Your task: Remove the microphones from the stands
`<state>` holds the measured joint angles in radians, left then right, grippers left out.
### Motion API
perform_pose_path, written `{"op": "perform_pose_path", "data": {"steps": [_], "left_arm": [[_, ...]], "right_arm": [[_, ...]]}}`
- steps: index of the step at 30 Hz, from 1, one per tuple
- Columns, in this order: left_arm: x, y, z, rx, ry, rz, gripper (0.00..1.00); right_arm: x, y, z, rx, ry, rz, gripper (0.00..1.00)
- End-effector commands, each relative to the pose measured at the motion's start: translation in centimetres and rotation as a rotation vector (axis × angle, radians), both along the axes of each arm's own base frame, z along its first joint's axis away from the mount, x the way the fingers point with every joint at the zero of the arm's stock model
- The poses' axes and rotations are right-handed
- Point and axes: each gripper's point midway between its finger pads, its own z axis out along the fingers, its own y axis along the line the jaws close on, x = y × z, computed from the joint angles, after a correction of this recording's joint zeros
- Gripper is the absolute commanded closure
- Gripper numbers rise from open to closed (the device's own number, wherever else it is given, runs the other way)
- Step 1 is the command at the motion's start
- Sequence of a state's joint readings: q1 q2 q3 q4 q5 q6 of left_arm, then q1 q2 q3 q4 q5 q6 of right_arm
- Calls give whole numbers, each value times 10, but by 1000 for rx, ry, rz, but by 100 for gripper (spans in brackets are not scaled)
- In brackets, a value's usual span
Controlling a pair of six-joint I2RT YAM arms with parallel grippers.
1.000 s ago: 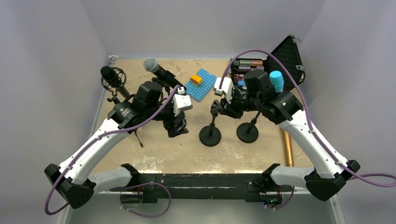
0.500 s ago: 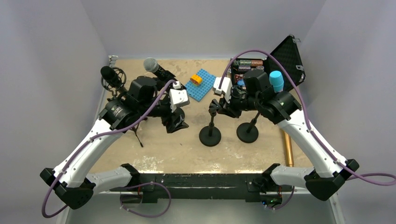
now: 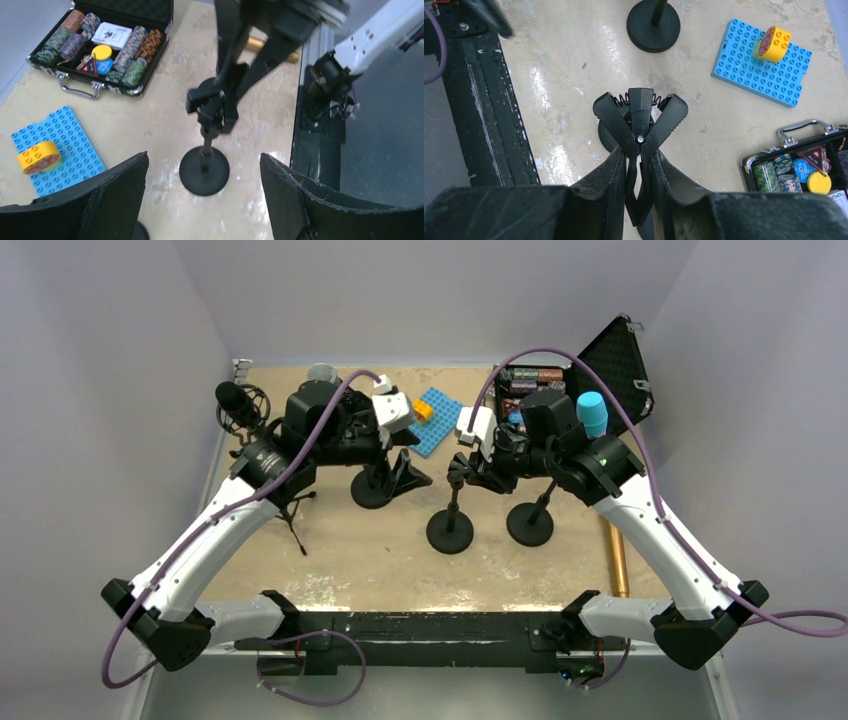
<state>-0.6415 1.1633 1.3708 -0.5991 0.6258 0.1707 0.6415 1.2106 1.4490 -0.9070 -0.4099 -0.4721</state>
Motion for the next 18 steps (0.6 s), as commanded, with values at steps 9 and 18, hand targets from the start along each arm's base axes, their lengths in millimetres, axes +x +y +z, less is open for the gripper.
{"op": "perform_pose_path", "data": {"steps": [9,18], "left_arm": [[55,-63,24,-210,171,24,20],[64,-61,-24,-92,182,45,26]], "right_arm": [[-14,-10,-15,-34,16,16,83],[-10,-9,-18,-27,24,-8,84]]}}
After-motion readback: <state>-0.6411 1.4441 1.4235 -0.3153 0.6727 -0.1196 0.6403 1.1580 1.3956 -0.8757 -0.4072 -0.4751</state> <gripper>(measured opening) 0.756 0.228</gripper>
